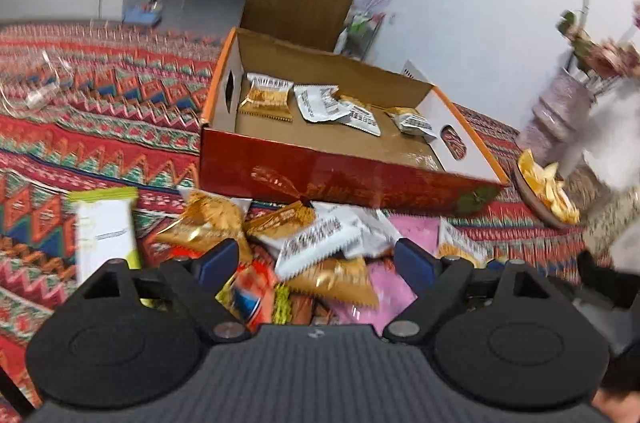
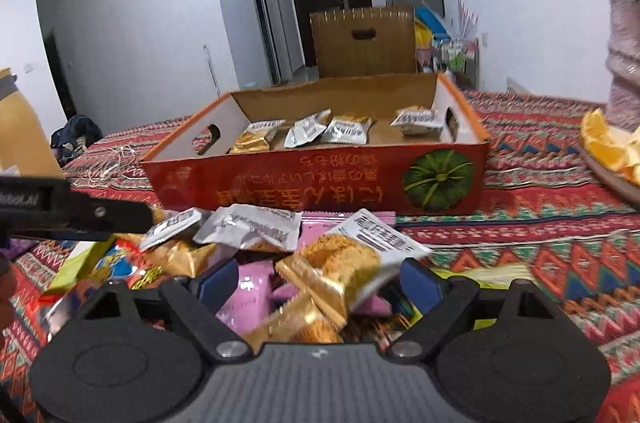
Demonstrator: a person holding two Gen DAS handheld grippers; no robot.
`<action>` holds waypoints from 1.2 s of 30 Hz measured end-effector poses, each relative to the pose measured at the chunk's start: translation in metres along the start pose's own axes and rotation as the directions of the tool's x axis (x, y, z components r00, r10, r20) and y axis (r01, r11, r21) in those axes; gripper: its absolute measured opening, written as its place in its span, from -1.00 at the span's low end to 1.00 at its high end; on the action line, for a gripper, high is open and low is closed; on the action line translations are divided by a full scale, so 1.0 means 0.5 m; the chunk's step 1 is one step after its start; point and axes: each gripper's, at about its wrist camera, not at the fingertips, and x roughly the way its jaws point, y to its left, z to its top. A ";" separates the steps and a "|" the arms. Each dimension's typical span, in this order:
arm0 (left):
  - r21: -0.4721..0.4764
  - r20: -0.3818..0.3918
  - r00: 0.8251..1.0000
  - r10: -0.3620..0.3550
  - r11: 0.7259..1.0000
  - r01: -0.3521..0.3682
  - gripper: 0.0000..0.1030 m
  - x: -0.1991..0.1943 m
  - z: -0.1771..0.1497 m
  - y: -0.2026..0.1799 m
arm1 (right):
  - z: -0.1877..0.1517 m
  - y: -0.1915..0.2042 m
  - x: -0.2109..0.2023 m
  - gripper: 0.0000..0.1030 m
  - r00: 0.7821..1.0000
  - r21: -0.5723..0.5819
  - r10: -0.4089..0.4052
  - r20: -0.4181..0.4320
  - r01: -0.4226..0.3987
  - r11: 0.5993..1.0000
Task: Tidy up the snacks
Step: 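Grasp a gold packet with the left tool while the right tool grasps a pumpkin-seed packet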
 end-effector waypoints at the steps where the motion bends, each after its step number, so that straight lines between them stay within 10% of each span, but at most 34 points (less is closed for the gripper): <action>1: -0.026 -0.016 1.000 0.009 1.000 -0.009 0.68 0.016 0.009 0.002 | 0.002 0.001 0.010 0.54 1.000 0.000 0.003 0.003 -0.003 1.000; 7: -0.048 -0.058 0.998 0.037 0.998 -0.040 0.65 0.092 0.039 -0.004 | 0.011 0.003 0.047 0.36 1.000 -0.035 -0.010 0.029 0.011 0.999; 12: -0.062 -0.062 0.995 0.080 0.995 -0.084 -0.32 0.120 0.018 -0.001 | 0.003 -0.003 0.051 -0.11 0.999 -0.076 -0.037 0.037 0.040 0.996; 23: -0.016 0.022 0.998 0.067 0.998 -0.066 -0.83 -0.001 -0.043 -0.011 | -0.011 0.008 -0.040 -0.22 0.993 -0.081 -0.015 0.120 0.025 0.996; 29: 0.126 0.093 0.991 0.101 0.986 -0.112 -0.84 -0.068 -0.104 -0.056 | -0.050 0.014 -0.164 -0.22 0.985 -0.088 0.029 0.167 -0.015 0.996; 33: 0.215 0.170 0.965 0.201 0.948 -0.235 -0.02 -0.046 -0.096 -0.079 | -0.078 0.016 -0.207 -0.22 0.984 -0.098 0.013 0.176 0.005 0.995; 36: 0.235 0.118 0.963 0.244 0.935 -0.266 0.04 0.004 -0.072 -0.071 | -0.091 0.009 -0.232 -0.22 0.984 -0.081 0.024 0.178 -0.010 0.997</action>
